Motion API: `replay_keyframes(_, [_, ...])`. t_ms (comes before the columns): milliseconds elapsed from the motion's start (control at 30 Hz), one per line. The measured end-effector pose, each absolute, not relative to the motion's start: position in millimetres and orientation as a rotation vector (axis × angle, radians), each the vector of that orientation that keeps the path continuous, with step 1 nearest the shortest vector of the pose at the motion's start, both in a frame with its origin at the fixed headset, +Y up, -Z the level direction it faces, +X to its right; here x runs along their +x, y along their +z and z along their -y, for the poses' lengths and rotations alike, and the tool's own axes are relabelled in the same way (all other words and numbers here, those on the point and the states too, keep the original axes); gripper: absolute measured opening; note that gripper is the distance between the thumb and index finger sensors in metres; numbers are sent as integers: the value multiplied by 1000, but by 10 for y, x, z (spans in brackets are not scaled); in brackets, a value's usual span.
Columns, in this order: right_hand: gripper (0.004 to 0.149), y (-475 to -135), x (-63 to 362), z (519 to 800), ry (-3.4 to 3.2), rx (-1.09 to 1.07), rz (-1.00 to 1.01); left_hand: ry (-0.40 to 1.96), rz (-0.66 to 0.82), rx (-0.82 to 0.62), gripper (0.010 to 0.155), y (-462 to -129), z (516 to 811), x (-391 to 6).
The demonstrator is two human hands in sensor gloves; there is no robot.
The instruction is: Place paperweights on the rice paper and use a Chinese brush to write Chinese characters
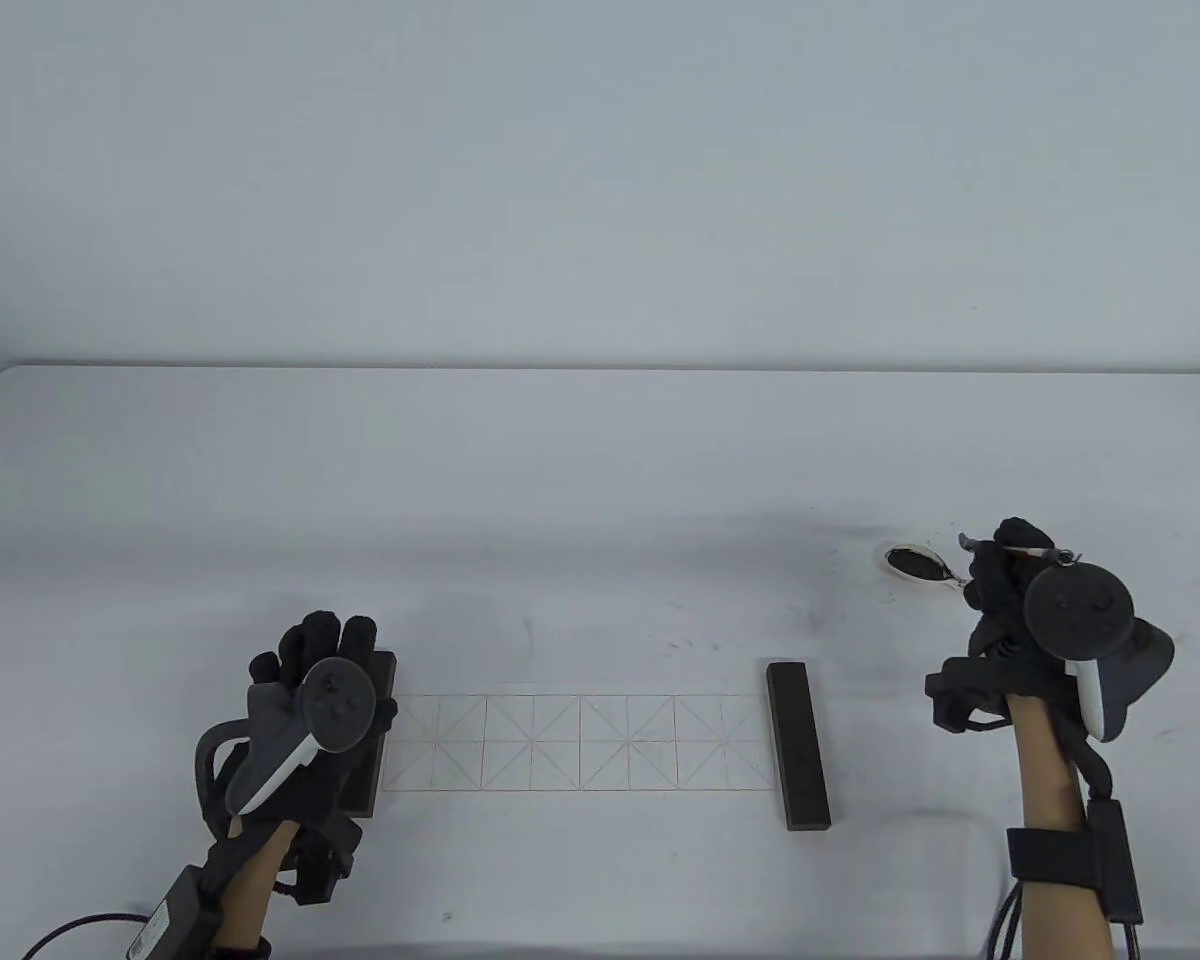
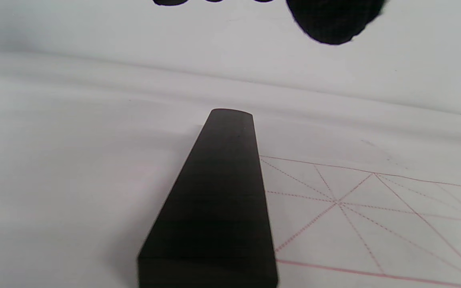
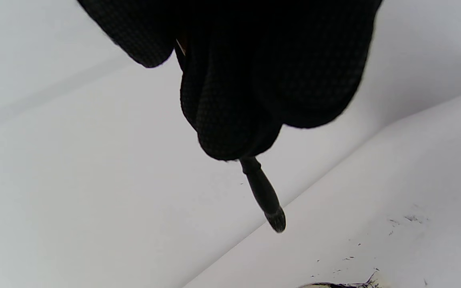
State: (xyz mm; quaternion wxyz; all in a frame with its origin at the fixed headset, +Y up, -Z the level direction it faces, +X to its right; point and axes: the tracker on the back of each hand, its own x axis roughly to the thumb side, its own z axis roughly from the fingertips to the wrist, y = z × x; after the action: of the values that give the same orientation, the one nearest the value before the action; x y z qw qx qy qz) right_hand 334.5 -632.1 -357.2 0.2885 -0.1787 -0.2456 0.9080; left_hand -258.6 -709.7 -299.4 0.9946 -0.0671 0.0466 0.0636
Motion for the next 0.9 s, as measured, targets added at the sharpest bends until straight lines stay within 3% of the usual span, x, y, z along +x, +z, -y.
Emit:
replay_keyframes(367, [46,-3650,3662,6721,2173,-765,759,128,-97,-153,83,-2991,7094,-2581])
replay_keyframes(900, [47,-3717,3708,6916,2151,-848,704,127,-97,-163,83,-2998,7091,-2575])
